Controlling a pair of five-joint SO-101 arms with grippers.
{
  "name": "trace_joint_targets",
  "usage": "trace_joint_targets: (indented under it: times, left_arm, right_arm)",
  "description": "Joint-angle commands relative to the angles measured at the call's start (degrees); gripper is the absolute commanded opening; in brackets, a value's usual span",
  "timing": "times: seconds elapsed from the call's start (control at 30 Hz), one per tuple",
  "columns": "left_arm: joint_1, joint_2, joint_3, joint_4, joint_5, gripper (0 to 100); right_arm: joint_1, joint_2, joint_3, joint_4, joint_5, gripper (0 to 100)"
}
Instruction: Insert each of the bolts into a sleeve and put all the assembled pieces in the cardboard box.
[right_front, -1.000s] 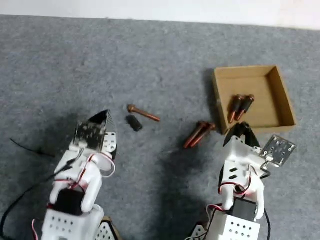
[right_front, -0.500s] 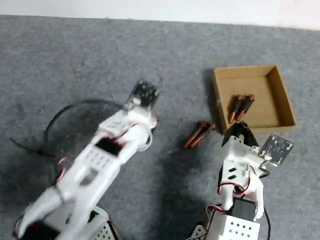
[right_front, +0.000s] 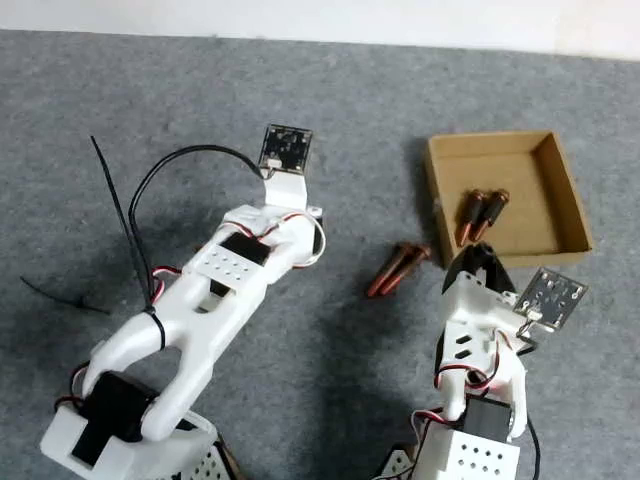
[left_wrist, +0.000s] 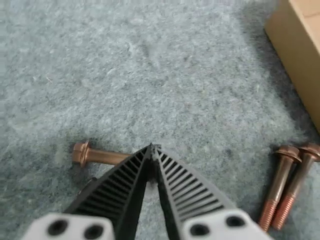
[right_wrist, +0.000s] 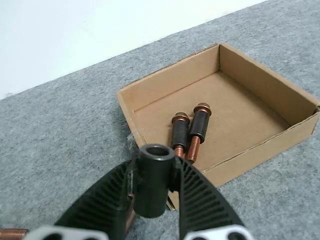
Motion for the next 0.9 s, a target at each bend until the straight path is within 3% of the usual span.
trace_joint_targets:
  times: [0.0, 0.33, 0.47, 0.57, 0.77, 0.87]
  left_arm:
    - [-0.4, -0.1, -2.9, -0.4, 0.6, 1]
    - [1.8, -0.2, 0.8, -2.5, 0.3, 1]
    - [-0.7, -0.2, 2.8, -5.1, 0.8, 1]
    - [-1.1, -0.2, 1.9, -5.5, 8.5, 1]
    - [-1.1, 6.4, -8.7, 8.1, 16.2, 1]
    - [-1.2, 13.3, -13.9, 10.5, 18.4, 1]
  right_arm:
    - [-0.3, -1.3, 1.8, 0.1, 0.4, 0.5]
    - [-0.3, -1.3, 1.8, 0.1, 0.4, 0.5]
    - [-0.4, -1.3, 1.8, -0.3, 0.4, 0.5]
    - [-0.5, -1.3, 1.9, -0.6, 0.4, 0.5]
    - [-0.5, -1.3, 1.9, -0.6, 0.4, 0.5]
    - [-0.5, -1.3, 1.9, -0.6, 0.4, 0.5]
